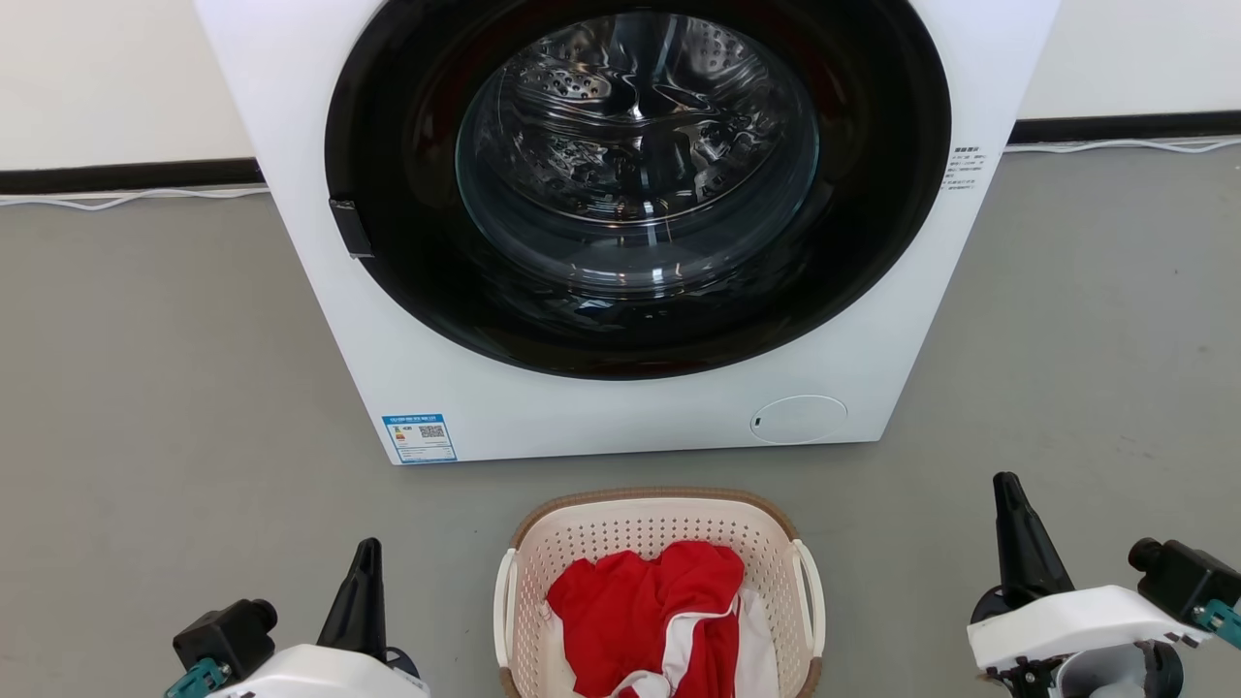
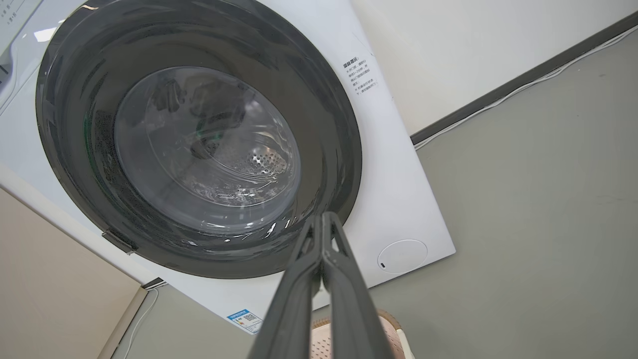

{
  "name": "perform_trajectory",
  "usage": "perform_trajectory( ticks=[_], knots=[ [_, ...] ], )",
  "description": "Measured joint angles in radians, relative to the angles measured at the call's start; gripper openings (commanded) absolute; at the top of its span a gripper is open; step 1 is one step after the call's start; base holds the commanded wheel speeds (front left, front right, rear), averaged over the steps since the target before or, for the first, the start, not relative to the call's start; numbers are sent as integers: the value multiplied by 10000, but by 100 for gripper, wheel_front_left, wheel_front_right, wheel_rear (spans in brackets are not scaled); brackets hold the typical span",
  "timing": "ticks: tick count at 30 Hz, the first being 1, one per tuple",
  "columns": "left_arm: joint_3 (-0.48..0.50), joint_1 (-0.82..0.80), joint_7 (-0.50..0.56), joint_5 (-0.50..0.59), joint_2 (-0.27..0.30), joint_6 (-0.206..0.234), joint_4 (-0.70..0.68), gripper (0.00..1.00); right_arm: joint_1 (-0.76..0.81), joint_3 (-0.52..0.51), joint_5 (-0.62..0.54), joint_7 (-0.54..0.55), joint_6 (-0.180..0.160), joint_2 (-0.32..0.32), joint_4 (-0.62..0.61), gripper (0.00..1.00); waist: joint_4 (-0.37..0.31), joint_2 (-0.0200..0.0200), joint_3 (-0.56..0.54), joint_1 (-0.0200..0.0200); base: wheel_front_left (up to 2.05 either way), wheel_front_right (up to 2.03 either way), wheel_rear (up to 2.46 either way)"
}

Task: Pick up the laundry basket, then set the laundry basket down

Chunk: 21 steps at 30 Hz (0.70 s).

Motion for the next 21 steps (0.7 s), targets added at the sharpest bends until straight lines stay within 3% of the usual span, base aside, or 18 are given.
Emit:
perform_trajectory(
  ticks=[21],
  knots=[
    [247, -47, 560, -2048, 6, -127, -44, 0, 0, -211, 2000, 594, 0, 75, -102, 0, 45, 0, -44, 0, 0, 0, 0]
  ],
)
